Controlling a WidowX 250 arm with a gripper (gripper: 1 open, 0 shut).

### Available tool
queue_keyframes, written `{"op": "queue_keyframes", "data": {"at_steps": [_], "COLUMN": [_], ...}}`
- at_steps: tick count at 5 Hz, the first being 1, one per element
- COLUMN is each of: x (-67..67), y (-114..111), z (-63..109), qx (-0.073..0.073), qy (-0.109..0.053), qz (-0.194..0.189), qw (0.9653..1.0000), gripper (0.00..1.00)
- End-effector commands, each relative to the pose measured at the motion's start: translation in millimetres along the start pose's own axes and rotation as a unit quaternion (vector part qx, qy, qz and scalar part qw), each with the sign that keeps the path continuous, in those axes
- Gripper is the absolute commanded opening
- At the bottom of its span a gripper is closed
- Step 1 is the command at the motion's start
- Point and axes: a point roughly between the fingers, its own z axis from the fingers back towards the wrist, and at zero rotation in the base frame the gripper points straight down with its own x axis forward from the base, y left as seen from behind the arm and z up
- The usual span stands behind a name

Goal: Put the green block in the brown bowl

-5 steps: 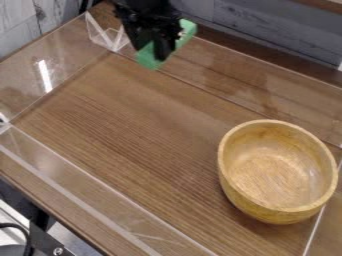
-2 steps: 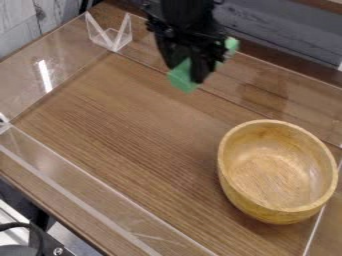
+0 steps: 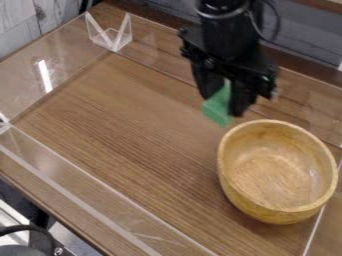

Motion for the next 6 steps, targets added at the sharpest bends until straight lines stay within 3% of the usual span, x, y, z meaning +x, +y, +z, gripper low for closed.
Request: {"op": "queue_keyframes", "data": {"at_steps": [1,4,6], "x": [0.2,-14.9,-19.2], "y": [-22.0,-57.1,-62.7], "z": [9.6,-6.1,-21.2], "qx": [0.000,0.001,0.004], "qy": [-0.029,-0.035,-0.036], "qz": [0.000,-0.002,-0.002], "qw": [0.9996,0.9994,0.9993], "gripper": [0.00,0.00,0.00]}}
